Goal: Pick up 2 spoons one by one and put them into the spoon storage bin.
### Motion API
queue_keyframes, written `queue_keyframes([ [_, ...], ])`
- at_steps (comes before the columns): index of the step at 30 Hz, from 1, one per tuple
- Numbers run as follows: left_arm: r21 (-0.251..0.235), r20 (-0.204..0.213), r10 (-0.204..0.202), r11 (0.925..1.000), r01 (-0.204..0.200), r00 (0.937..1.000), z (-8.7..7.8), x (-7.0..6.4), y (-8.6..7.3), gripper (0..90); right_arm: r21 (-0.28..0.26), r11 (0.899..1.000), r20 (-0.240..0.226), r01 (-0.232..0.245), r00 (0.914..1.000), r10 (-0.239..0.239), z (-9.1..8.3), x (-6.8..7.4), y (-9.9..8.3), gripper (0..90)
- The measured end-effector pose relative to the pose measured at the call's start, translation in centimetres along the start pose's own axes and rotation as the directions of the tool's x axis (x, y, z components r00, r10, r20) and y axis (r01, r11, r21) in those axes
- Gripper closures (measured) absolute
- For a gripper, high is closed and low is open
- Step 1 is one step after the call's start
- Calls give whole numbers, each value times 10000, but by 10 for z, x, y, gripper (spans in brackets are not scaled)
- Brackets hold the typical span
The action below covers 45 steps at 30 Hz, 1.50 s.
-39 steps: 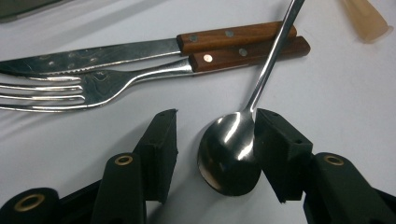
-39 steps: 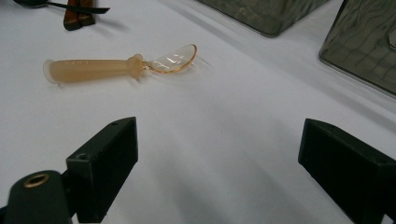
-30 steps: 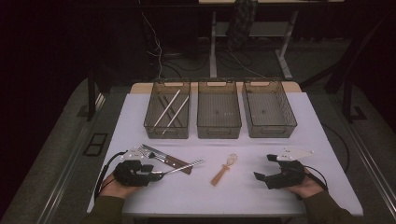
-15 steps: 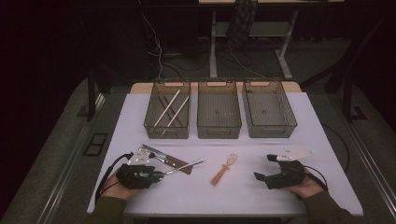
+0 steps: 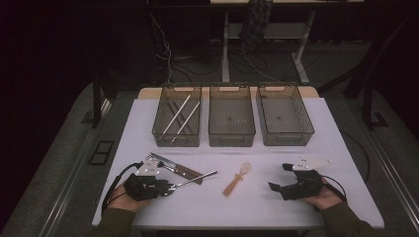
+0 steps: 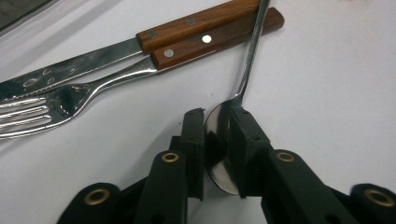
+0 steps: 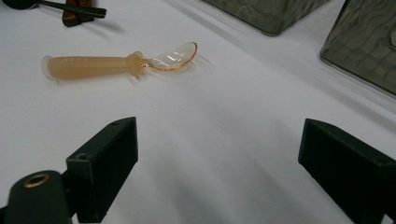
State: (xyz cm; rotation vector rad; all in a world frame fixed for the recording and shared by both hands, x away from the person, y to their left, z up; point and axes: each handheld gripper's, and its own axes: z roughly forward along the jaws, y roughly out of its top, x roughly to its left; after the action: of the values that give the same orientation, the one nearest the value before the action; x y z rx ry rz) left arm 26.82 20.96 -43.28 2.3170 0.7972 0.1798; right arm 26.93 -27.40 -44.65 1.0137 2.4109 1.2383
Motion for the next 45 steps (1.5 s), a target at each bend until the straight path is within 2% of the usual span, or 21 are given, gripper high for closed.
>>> queue_keyframes([
  [7, -372, 629, -185, 9991, 209, 9978, -5, 2, 0, 869, -2, 10000, 3, -3, 10000, 3, 0, 0, 0, 113],
  [15, -415, 613, -286, 9987, 312, 9977, -6, 2, 1, 876, -28, 10000, 0, 11, 10000, -11, -1, 0, 0, 113],
  [22, -780, 832, -404, 9958, 470, 9957, -8, 1, 3, 877, -19, 10000, -10, 13, 10000, -13, -1, 0, 0, 113],
  [31, -1196, 689, -409, 9916, 489, 9968, -12, -1, 10, 877, -1, 10000, -34, 14, 10000, -14, 0, 0, 0, 113],
  [38, -1444, 358, -477, 9881, 524, 9982, -14, -2, 19, 877, 29, 10000, -75, 42, 10000, -42, 1, 0, 0, 113],
  [45, -1791, 236, -631, 9816, 663, 9977, -15, -1, 28, 876, 36, 10000, -36, -21, 10000, 21, 1, -1, 0, 113],
])
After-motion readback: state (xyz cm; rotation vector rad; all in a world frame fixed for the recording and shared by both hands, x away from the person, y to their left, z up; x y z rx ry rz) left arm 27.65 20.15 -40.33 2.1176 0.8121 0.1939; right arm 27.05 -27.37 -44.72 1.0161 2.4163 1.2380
